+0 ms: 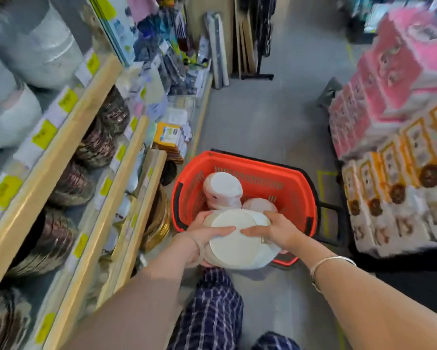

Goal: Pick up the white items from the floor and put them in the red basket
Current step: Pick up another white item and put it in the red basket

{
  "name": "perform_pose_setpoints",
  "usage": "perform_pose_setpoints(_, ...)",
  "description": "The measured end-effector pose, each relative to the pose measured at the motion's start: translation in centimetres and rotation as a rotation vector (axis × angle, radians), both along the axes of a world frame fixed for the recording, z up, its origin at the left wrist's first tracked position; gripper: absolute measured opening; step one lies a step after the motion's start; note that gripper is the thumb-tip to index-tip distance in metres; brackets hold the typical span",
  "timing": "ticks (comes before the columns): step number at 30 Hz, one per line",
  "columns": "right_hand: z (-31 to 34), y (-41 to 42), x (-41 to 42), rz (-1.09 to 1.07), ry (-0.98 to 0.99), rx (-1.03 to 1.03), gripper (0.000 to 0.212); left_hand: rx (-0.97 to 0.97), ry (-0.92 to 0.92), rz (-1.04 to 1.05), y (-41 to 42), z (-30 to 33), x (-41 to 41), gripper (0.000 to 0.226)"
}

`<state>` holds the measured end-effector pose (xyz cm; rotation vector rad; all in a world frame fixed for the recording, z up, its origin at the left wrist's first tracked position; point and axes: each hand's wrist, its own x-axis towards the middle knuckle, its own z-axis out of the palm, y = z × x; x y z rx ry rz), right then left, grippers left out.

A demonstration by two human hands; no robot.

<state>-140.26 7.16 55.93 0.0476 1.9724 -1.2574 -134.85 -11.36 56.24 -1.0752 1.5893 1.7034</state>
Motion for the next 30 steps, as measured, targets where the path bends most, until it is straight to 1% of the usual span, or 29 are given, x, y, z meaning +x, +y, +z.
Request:
perform_pose_setpoints(3, -2.5, -2.8, -5.2, -0.007, -0.043, 0.032, 0.04, -0.02, 0.005, -0.024, -2.9, -2.0, -5.6, 0.066)
perform_pose_setpoints(7, -6.8, -5.2, -9.2, 0.013, -0.045, 0.085, 0.066, -0.062, 0.024, -0.07, -5.5, -6.0, -11.0, 0.063)
perform_pose_setpoints(8, -8.2, -5.7, -9.9, -0.012, -0.063, 0.066, 0.065, -0.084, 0.015, -0.089, -6.1, -7.4, -11.9, 0.063)
perform_pose_setpoints(11, -13.1, -6.8, -12.3, -0.048, -0.136, 0.027, 0.041, -0.107, -0.029, -0.124, -7.7, -12.7, -14.3, 0.067)
perform_pose_setpoints(14, -18.4, -7.8, -14.3, -0.03, -0.123, -0.005, 0.034, -0.108, -0.079, -0.112, -9.0, -18.0, -16.2, 0.067)
perform_pose_setpoints(16, -22.5, -8.7, -14.9, -0.066, -0.172, -0.027, 0.034, -0.076, -0.113, -0.084, -9.6, -21.2, -17.1, 0.063)
perform_pose_setpoints(20, -30.1, -10.1, -16.0, -0.093, -0.218, -0.032, 0.035, -0.089, -0.101, -0.075, -10.5, -27.7, -18.5, 0.067)
perform_pose_setpoints(21, -31.6, -10.4, -16.3, -0.092, -0.224, -0.036, 0.039, -0.103, -0.096, -0.077, -10.7, -29.2, -18.7, 0.068)
perform_pose_setpoints(23, -34.5, -11.0, -16.7, -0.081, -0.227, -0.026, 0.058, -0.128, -0.106, -0.077, -11.1, -32.2, -19.0, 0.072)
perform_pose_setpoints(24, -35.6, -11.1, -16.7, -0.079, -0.231, -0.013, 0.063, -0.139, -0.11, -0.082, -11.3, -33.4, -19.1, 0.074)
perform_pose_setpoints(27, -38.1, -11.2, -16.3, -0.109, -0.232, 0.015, 0.051, -0.158, -0.098, -0.137, -11.5, -35.8, -19.1, 0.079)
perform_pose_setpoints(30, -40.3, -11.1, -15.9, -0.125, -0.213, 0.033, 0.047, -0.173, -0.076, -0.208, -11.5, -37.8, -19.2, 0.081)
